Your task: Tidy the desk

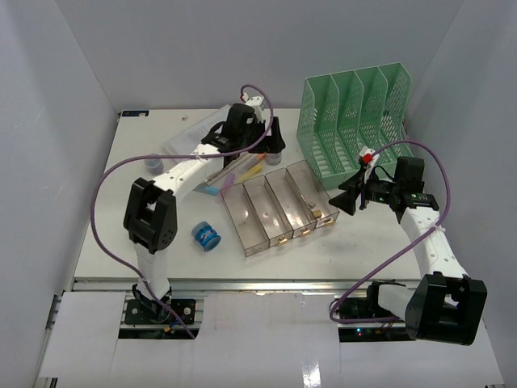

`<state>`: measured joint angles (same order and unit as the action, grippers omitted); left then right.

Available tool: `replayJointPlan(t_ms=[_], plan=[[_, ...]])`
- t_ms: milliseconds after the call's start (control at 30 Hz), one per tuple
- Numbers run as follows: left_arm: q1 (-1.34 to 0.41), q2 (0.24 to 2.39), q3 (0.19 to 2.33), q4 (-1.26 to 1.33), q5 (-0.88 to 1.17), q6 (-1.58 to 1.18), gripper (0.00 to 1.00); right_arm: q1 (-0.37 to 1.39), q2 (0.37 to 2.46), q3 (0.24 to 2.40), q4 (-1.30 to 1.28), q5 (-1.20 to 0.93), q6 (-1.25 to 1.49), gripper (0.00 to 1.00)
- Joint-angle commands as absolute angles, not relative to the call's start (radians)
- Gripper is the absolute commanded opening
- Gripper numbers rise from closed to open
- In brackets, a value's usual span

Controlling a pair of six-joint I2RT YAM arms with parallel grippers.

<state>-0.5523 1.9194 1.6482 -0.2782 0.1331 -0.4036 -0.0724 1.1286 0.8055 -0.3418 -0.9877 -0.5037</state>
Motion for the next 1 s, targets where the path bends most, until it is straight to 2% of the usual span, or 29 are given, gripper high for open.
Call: replayJointPlan(t_ms=[0, 367, 767, 967], plan=[[-0.574, 2.011, 1.802, -0.373, 0.008, -0.349, 0.98, -0.083, 1.114, 0.81, -0.341, -1.051, -0.495, 0.73], [-0.608, 2.298, 2.138, -0.502, -0.114, -0.255, 0.98, -0.086, 1.116, 0.813, -0.342, -1.063, -0.491, 0.73], [-0.612, 2.422, 2.22, -0.514, -0.153, -0.205, 0.95, -0.086, 1.125, 0.813, -0.343, -1.066, -0.496, 0.73], [-0.613, 2.463, 2.242, -0.518, -0.139, -0.202, 0.88, -0.087, 1.131, 0.811, -0.343, -1.064, -0.499, 0.73]])
